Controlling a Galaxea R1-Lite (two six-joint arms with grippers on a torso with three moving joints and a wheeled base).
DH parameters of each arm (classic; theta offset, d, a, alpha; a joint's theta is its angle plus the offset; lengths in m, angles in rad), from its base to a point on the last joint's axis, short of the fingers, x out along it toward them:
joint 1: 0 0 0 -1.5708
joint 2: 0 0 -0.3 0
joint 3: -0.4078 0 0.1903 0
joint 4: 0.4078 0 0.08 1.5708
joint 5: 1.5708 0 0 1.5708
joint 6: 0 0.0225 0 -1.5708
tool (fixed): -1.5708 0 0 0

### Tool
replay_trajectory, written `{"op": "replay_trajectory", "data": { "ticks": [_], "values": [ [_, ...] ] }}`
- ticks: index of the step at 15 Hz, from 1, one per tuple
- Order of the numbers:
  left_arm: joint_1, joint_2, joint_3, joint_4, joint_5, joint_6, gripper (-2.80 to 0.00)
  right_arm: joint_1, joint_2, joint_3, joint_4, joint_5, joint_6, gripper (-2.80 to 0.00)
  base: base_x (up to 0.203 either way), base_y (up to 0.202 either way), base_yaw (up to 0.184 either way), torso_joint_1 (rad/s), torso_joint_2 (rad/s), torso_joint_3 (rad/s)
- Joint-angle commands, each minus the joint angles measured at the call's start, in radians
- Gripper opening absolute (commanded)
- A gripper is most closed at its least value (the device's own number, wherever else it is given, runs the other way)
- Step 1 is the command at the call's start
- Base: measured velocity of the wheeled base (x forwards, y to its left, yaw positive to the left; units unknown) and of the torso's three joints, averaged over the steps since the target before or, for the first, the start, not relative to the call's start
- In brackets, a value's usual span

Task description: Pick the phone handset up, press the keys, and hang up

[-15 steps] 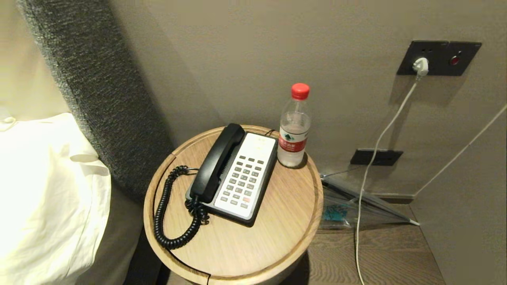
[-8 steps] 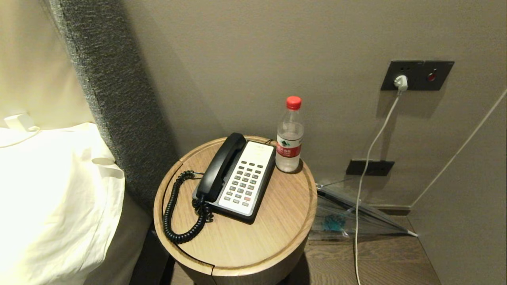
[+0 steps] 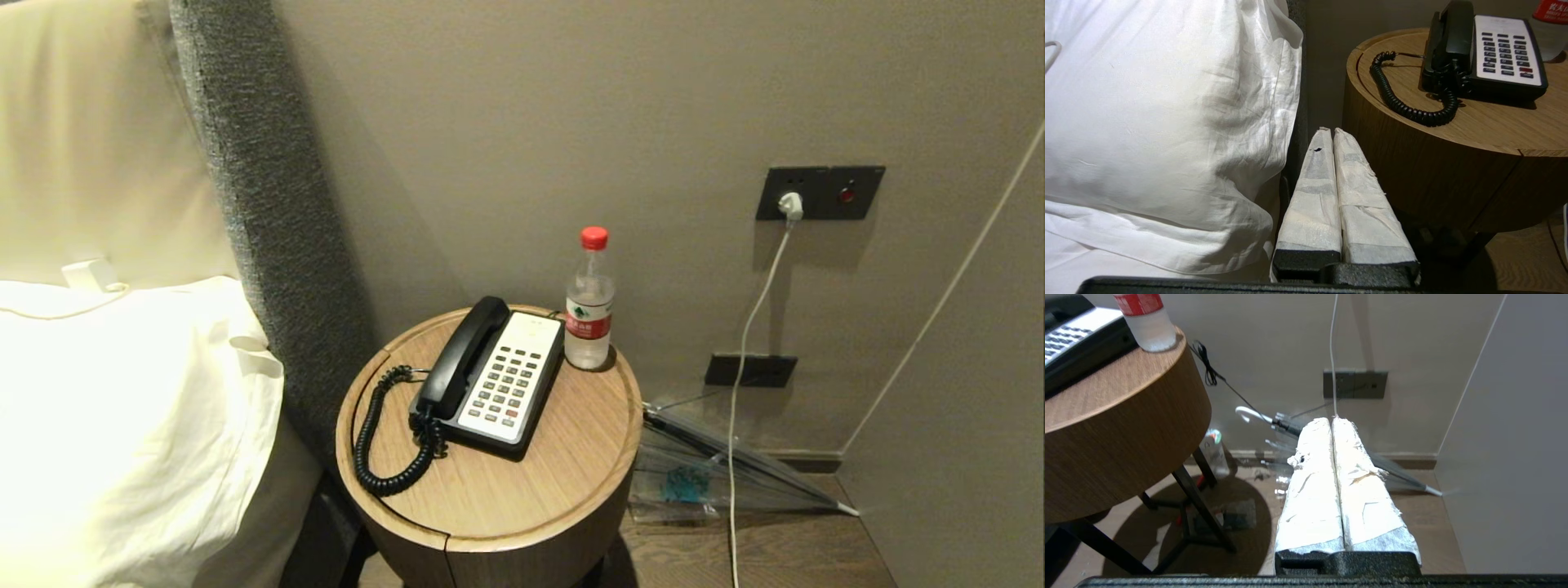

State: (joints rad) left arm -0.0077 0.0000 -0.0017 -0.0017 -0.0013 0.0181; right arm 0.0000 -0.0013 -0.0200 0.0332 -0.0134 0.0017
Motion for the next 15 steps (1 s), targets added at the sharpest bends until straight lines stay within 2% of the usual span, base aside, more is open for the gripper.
{"op": "replay_trajectory", "data": {
  "ticks": [1, 6, 15],
  "values": [
    [0.0, 0.0, 0.0, 0.0, 0.0, 0.0, -2.8, 0.0, 0.001, 0.0, 0.001, 0.0, 0.0, -2.8, 0.0, 0.0, 0.0, -0.002, 0.0, 0.197],
    [0.0, 0.0, 0.0, 0.0, 0.0, 0.002, -2.8, 0.0, 0.001, 0.0, 0.001, 0.0, 0.003, -2.8, 0.0, 0.0, 0.0, 0.004, 0.0, 0.186],
    [0.0, 0.0, 0.0, -0.001, -0.002, 0.01, -2.8, 0.0, 0.001, 0.0, 0.001, 0.0, 0.004, -2.8, 0.0, 0.0, 0.0, 0.001, 0.0, 0.014]
  ]
}}
